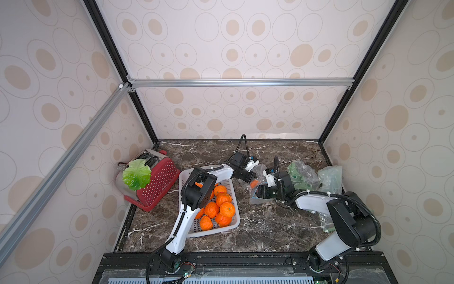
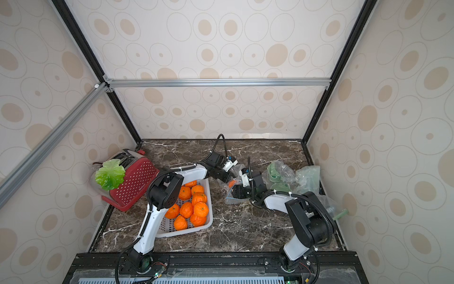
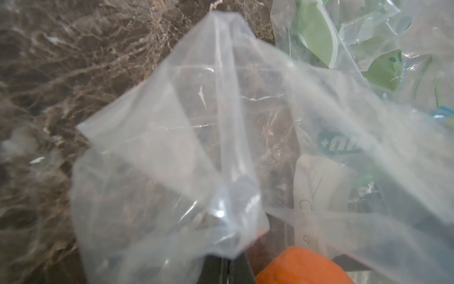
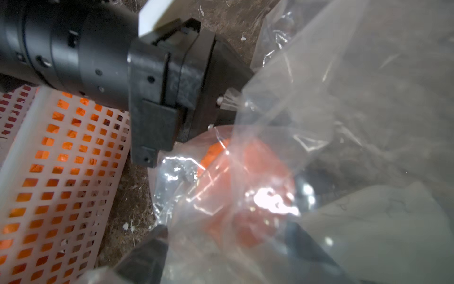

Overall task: Open the zip-top bag and take out the orange
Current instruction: Pick up the orange from the zipper food storage bag.

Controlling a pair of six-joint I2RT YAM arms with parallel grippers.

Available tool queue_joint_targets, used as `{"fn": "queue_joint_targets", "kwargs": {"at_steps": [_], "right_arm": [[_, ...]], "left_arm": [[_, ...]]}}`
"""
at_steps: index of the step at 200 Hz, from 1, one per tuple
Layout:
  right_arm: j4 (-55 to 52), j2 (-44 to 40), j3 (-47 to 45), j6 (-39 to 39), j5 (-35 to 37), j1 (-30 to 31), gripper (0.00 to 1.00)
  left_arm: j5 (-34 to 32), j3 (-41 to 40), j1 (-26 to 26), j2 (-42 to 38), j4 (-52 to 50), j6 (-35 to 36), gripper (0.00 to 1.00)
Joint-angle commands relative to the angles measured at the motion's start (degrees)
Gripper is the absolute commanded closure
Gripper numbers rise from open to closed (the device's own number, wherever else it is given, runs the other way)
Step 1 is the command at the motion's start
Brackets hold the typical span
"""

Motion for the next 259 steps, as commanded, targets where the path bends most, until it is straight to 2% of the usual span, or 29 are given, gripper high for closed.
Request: {"fn": "queue_joint_targets", "kwargs": {"at_steps": [1,54,113,136,165,195,229,259], "right_arm": [[-0.20,1.91,2.97,-2.30,-0.66,0.89,0.22],[-2.75,5.46,7.42,-4.84,0.04,1.05,0.22],[-3.80,8.91,10.63,-7.31,5.07,1.67,0.14],[-6.92,12.29,13.24,-7.41,3.11,1.70,0.20],[-6.15,12.54,11.32,-6.68,2.15,1.75,0.29],[-10.47,8.19,10.64,-7.14,1.47,1.76,0.38],[-21.04,-2.91,9.62,-7.01,0.11,1.75,0.39],[-30.97,-12.49,7.90,-7.61,1.64,1.72,0.39]], "left_arm": [[0.92,0.48,-1.56,3.55,-4.33,0.45,1.00],[3.31,0.88,-2.28,3.81,-4.22,1.05,1.00],[6.36,1.45,-2.37,4.50,-4.24,1.23,1.00],[6.12,2.04,-2.38,4.68,-4.81,1.43,1.00],[3.81,2.30,-2.37,4.51,-5.44,1.71,1.00],[1.28,2.15,-2.02,4.51,-4.70,0.45,1.00],[-1.32,1.38,-1.53,4.03,-4.25,-0.02,1.00],[-3.46,1.36,-1.22,4.07,-4.77,0.06,1.00]]}}
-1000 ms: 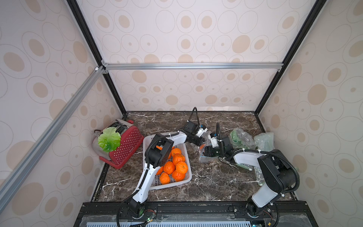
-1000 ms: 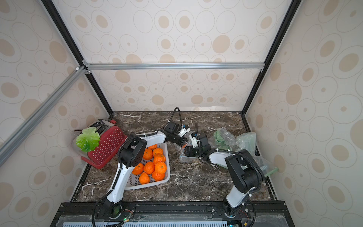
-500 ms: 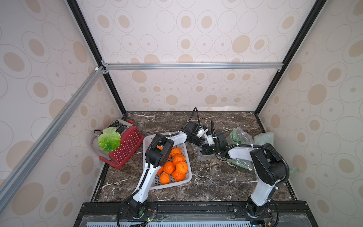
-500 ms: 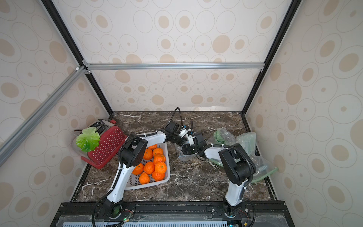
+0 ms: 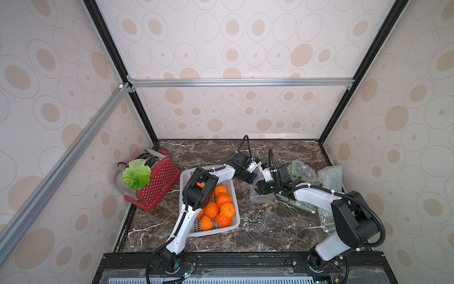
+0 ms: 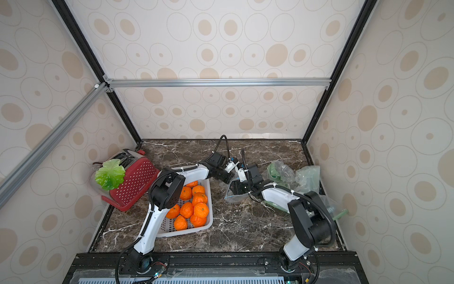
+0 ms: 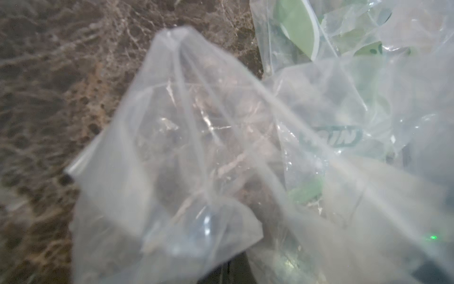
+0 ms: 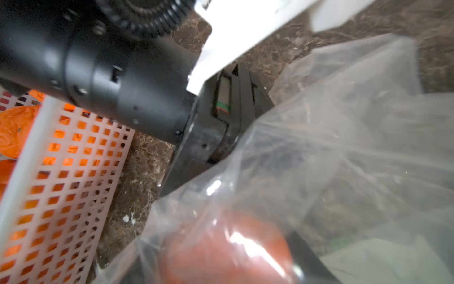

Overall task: Open the zip-top bag and take out the orange
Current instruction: Pick up the orange from the zipper food storage bag.

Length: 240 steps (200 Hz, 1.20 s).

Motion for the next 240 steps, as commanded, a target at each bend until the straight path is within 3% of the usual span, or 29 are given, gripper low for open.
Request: {"fn": "queue_joint_targets", "kwargs": {"at_steps": [1,57,84,151,161,175,240], "right_arm": [[-9.44,-7.75,-1.78,-1.21,-1.94,0.73,0.39],[-14.75,-24.23,-6.83,1.75,5.35,0.66,0.39],[-17.71,-28.18,-6.13,2.05,7.14,0.67,0.39],[-27.99,-30.10,-2.80,6.17,15.40,0.64,0.36],[-28.60,-29.73,-2.94,6.77,16.66,0.72,0.30],[-29.12,-29.26,-3.62,6.00,15.36,0.66,0.24],[-22.92,-26.37,-8.80,8.32,14.36,0.58,0.21]], "left_arm": [[-6.33,-0.54,-0.28,2.89,-2.70,0.06,1.00],[-7.90,-1.24,0.02,2.85,-2.71,-0.08,1.00],[-8.03,-1.24,0.07,2.98,-2.74,-0.19,1.00],[-8.12,-0.98,0.32,3.24,-2.68,-0.12,1.00],[-8.16,-0.99,0.33,3.15,-2.65,0.03,1.00],[-8.14,-0.91,0.33,3.15,-2.68,-0.02,1.00],[-7.46,-0.87,0.36,3.33,-2.56,-0.01,1.00]]}}
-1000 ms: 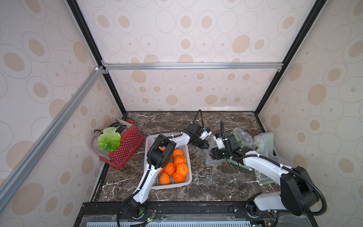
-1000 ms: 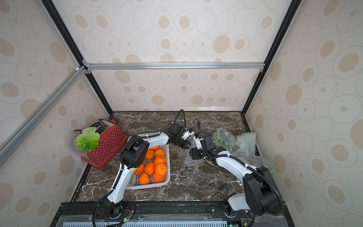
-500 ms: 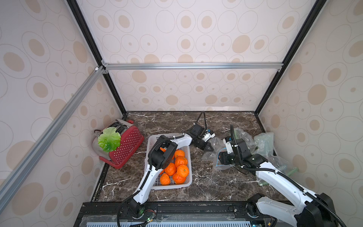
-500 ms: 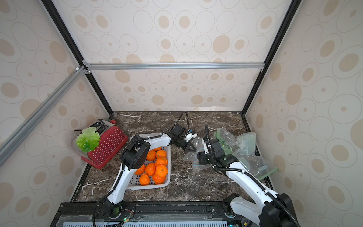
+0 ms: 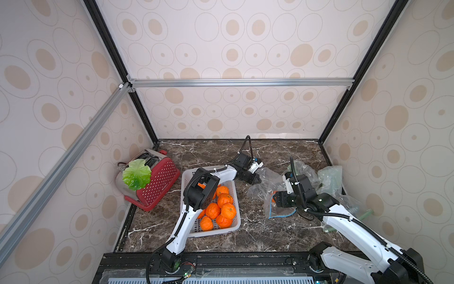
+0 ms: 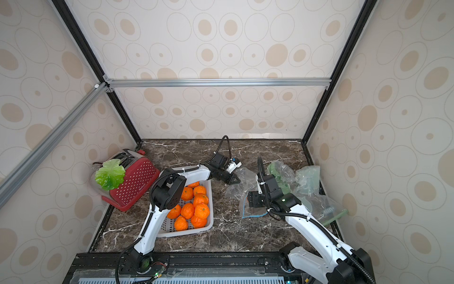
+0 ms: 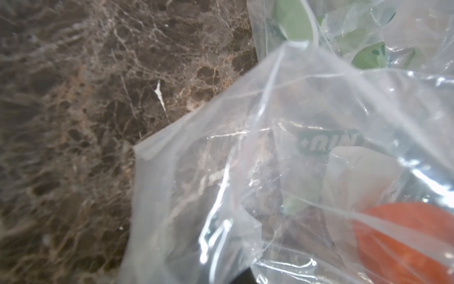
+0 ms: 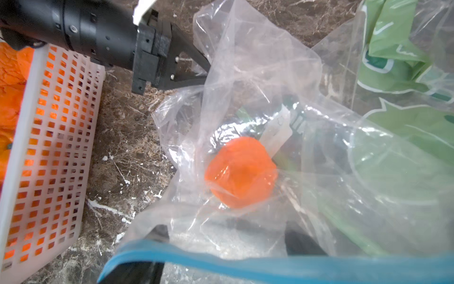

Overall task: Open the zip-top bag and take out the orange
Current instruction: Pick up the orange from the zipper food storage bag.

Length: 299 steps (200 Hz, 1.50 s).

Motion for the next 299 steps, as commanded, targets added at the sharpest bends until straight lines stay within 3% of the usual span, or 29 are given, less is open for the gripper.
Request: {"fn": "queue_joint_targets", "kwargs": {"at_steps": [1,23,74,106,134,168,190,209,299], "right_arm": [[2.39,1.66,-1.55,0.72,-0.24,0.18,0.21],[3.85,5.53,-0.92,0.28,2.93,0.15,0.22],[8.33,16.46,1.85,-1.40,1.84,0.07,0.28],[9.85,20.75,3.77,-0.82,4.15,0.04,0.19],[11.76,25.04,5.72,-2.56,4.25,-0.08,0.17],[12.34,27.82,6.52,-2.94,2.69,-0.20,0.27],[10.57,25.51,6.23,-2.98,0.10,-0.21,0.38],[7.58,20.15,5.84,-2.67,-0.14,-0.19,0.42],[-10.91,-10.05,6.94,-3.28,-0.46,-0.16,0.43]], "left_arm": [[-4.97,-0.88,0.58,3.31,-3.51,1.03,1.00],[-4.83,-0.85,0.53,3.30,-3.41,1.11,1.00],[-4.63,-0.76,0.66,3.38,-3.66,1.28,1.00],[-4.64,-0.58,0.66,3.40,-4.02,1.48,1.00],[-4.44,-0.13,0.66,3.66,-4.16,1.46,1.00],[-4.60,-0.40,0.66,3.48,-4.40,1.72,1.00],[-4.81,-0.32,0.66,3.48,-4.39,1.53,1.00],[-5.10,-0.28,0.66,3.33,-4.17,1.03,1.00],[-10.06,0.44,0.66,2.12,-3.79,-2.22,1.00]]}}
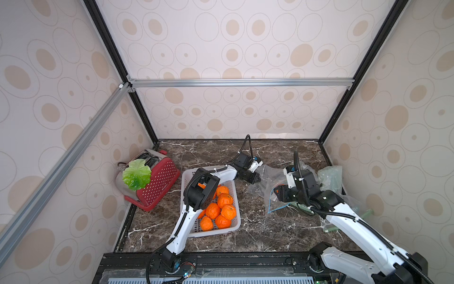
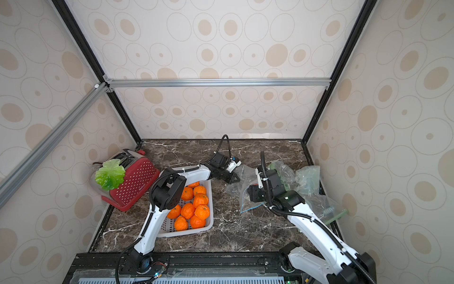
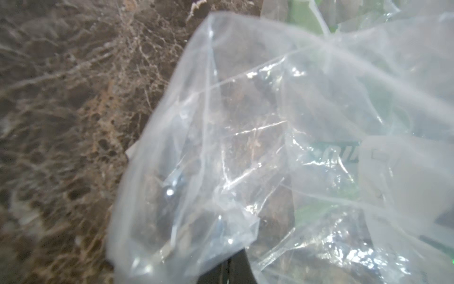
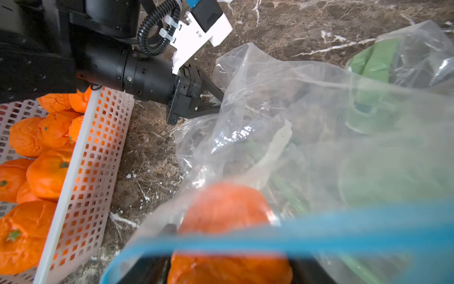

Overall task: Open the zip-top bag and take out the orange
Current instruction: Pick up the orange from the zipper food storage bag, then place the orange in the basket, then adjust the zipper food storage bag at the center of the board.

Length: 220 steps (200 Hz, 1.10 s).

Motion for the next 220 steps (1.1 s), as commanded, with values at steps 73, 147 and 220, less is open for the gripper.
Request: {"fn": "queue_joint_targets", "kwargs": {"at_steps": [73,147,220], "right_arm": [[4.42,-13.29,-0.01,-0.41,-22.73,0.22,0.45],[23.07,-1.77,0.20,5.87,-30.23,3.66,0.45],[38.07,27.27,11.75,4.39,-25.12,14.19,0.46]], "left_arm": [[-9.37,2.99,0.72,-7.95,-6.42,0.35,0.34],[-16.75,-1.02,0.83,-25.42,-6.16,2.90,0.01],[-30.35,-13.62,1.47,-45.75,-1.60,2.80,0.01]]}}
